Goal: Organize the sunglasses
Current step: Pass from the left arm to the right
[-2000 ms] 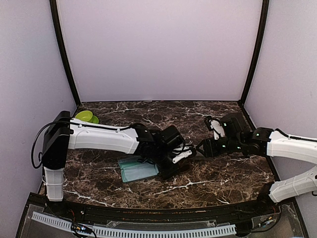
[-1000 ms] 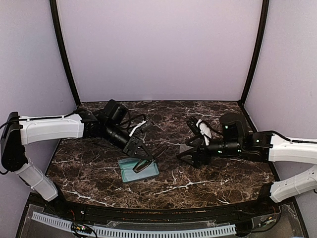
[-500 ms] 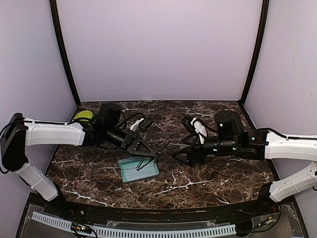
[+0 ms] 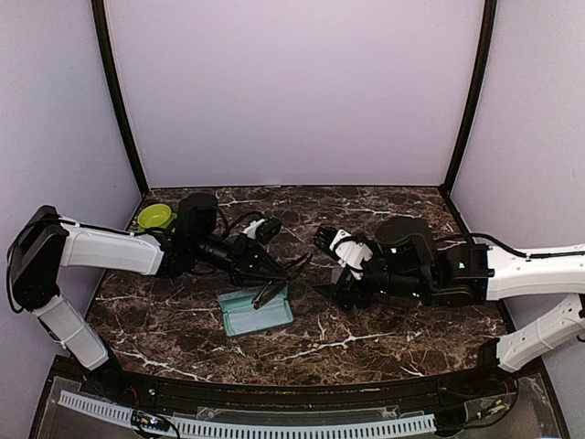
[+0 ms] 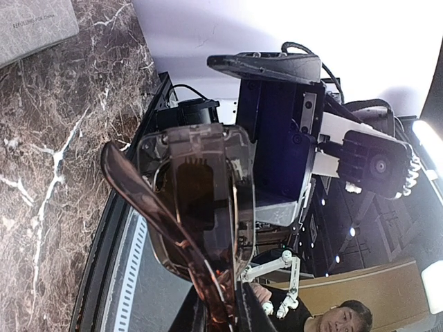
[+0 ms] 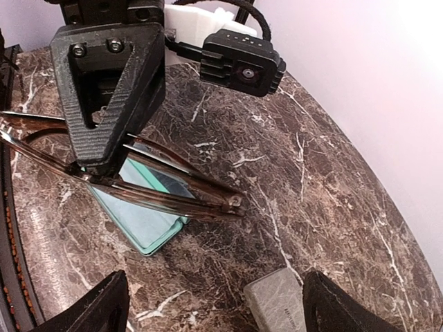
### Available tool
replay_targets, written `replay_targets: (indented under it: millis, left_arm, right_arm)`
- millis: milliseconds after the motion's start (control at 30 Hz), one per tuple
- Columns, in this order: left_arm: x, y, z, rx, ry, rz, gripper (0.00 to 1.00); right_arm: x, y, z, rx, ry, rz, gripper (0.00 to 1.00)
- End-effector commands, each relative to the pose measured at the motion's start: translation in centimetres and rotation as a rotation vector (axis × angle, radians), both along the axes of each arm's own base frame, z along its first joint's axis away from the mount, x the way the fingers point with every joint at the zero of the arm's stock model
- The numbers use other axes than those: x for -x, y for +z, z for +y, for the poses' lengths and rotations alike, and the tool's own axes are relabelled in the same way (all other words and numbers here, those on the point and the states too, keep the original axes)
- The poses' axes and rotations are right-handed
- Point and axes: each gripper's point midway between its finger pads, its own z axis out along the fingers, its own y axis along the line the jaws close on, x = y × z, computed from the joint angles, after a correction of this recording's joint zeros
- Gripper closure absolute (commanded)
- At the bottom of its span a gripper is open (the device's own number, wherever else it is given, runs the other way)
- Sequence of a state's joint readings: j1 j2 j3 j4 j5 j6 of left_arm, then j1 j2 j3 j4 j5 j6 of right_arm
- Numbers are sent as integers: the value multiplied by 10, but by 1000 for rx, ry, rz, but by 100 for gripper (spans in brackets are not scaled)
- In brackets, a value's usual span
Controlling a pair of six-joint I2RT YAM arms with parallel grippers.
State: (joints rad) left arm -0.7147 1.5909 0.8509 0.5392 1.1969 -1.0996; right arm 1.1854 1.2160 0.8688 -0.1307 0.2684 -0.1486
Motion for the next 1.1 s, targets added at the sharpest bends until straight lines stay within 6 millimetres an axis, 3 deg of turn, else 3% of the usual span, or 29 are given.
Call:
replay_targets:
  millis: [0, 233, 500, 1067]
  left_arm:
    - [4, 7, 4, 13, -28, -7, 100]
    - [6, 10, 8, 4, -29, 9, 100]
    - [9, 7, 17, -16, -7, 32, 100]
    - [23, 23, 27, 46, -40, 135, 100]
  right_arm:
    - [-9, 12, 8, 42, -30, -112, 13]
    - [0, 22, 13, 63, -26, -235, 13]
    - [5, 20, 15, 107, -41, -323, 14]
    - [27, 26, 28, 176, -18, -564, 15]
